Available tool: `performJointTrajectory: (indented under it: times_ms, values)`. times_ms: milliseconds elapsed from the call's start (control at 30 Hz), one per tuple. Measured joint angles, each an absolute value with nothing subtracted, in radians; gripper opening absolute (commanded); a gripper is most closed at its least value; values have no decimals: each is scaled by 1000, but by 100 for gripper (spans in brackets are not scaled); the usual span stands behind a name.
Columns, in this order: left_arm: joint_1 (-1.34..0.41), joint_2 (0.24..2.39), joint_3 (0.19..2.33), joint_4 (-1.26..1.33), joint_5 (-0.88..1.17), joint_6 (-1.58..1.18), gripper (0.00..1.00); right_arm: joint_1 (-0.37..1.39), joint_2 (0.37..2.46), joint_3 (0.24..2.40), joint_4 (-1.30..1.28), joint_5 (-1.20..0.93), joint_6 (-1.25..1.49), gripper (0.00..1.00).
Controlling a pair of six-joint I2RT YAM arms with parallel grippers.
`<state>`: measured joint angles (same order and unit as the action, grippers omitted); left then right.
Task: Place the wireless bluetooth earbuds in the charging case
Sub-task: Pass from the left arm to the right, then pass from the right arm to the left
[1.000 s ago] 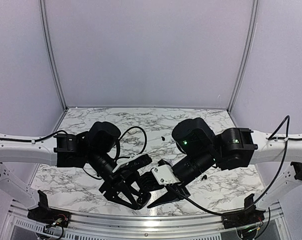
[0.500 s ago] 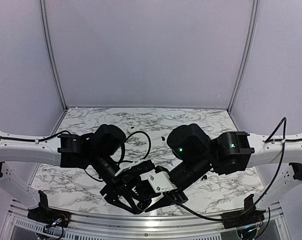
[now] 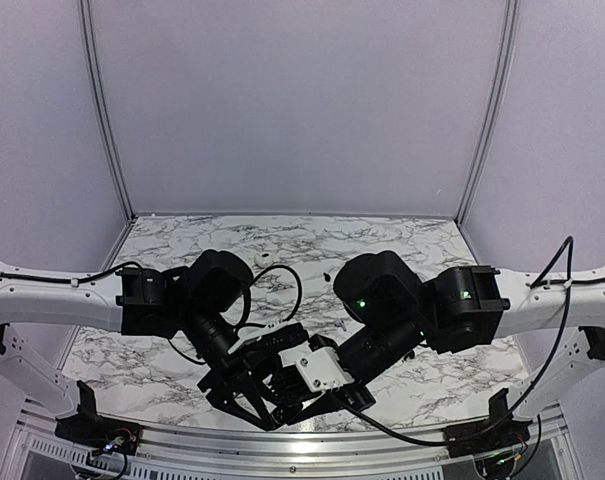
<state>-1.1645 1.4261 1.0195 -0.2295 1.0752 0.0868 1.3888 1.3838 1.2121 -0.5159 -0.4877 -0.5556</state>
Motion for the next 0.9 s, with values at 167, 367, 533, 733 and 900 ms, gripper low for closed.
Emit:
performJointTrajectory:
  times_ms: [167, 367, 533, 733, 900]
  values:
    - [-1164, 1426, 1019, -231, 1073, 91, 54, 1390, 1384, 1212, -515, -484, -556, 2]
    - [-1164, 1421, 1019, -235, 1039, 101, 72, 1394, 1378, 1207, -514, -447, -542, 0]
    - [-1134, 1365, 1016, -235, 976, 119, 86, 1393, 1375, 1203, -515, -412, -520, 0]
    - [-1085, 1249, 977, -229, 865, 128, 98, 1378, 1348, 1171, -510, -364, -499, 0]
    - [-1017, 1097, 865, -124, 679, 70, 99, 1243, 1306, 1152, -455, -356, -418, 0]
